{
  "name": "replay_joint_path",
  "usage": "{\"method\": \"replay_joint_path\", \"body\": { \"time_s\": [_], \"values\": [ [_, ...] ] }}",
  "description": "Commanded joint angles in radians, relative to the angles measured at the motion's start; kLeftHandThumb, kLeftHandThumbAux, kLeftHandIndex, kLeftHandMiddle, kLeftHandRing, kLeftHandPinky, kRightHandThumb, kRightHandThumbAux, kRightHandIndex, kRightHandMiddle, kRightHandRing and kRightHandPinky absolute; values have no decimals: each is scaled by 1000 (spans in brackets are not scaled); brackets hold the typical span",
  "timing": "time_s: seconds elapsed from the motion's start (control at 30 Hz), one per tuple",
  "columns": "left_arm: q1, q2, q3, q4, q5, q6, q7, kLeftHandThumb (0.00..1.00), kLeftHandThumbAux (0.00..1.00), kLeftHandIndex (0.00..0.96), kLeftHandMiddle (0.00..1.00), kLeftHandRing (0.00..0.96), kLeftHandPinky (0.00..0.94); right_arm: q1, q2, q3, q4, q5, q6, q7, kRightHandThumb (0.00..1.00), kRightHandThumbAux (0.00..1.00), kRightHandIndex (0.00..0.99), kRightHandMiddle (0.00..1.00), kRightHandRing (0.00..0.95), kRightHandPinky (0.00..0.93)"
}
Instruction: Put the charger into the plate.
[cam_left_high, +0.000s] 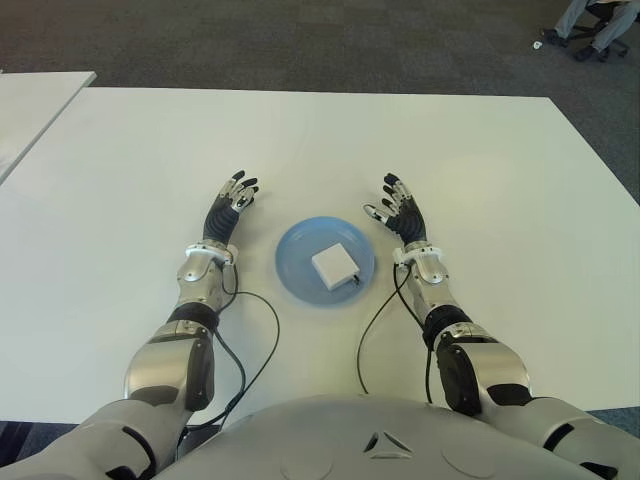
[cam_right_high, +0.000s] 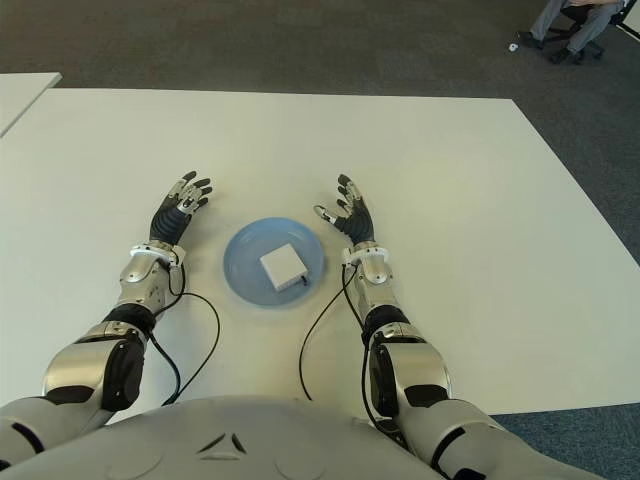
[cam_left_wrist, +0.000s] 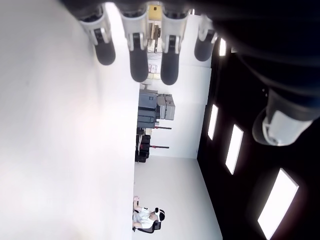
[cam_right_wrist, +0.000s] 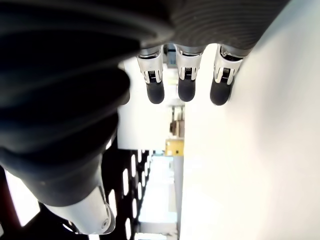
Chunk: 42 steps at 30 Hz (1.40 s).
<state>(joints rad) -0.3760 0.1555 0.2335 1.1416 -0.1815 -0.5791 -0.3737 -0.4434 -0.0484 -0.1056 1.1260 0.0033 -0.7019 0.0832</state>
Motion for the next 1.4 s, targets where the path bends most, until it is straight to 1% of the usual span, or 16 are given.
{"method": "replay_joint_path", "body": {
  "time_s": [0.03,0.2,0.33,0.47,0.7,0.93,1.03,1.23,1.4],
  "values": [
    [71,6,4,62,6,80,-4,0,471,9,172,153,109,-4,19,-24,19,30,0,4,0,828,51,68,28,34],
    [70,7,6,64,3,79,-6,0,475,13,179,160,119,-9,19,-47,27,47,13,4,0,814,43,61,23,30],
    [70,10,7,65,3,79,-7,0,478,13,177,159,116,-13,19,-61,31,58,18,4,0,785,37,57,21,30],
    [70,11,7,65,4,78,-9,0,478,12,174,155,112,-16,20,-70,33,62,18,4,0,761,35,57,21,29],
    [70,13,10,65,4,82,-10,0,474,6,166,150,117,-19,31,-108,27,103,10,27,0,712,47,71,33,41],
    [68,14,15,68,5,90,-13,0,475,10,171,158,141,-17,34,-131,30,124,12,50,0,694,53,77,38,40],
    [68,14,17,68,6,89,-15,0,475,12,172,159,131,-17,33,-135,32,128,19,53,0,691,51,76,36,37],
    [72,14,15,65,11,84,-13,0,476,12,173,159,121,-18,33,-140,43,121,43,36,0,675,34,62,22,15],
    [76,12,12,62,18,84,3,0,477,11,167,154,121,-22,32,-131,62,99,81,-6,0,664,11,40,5,2]
  ]
}}
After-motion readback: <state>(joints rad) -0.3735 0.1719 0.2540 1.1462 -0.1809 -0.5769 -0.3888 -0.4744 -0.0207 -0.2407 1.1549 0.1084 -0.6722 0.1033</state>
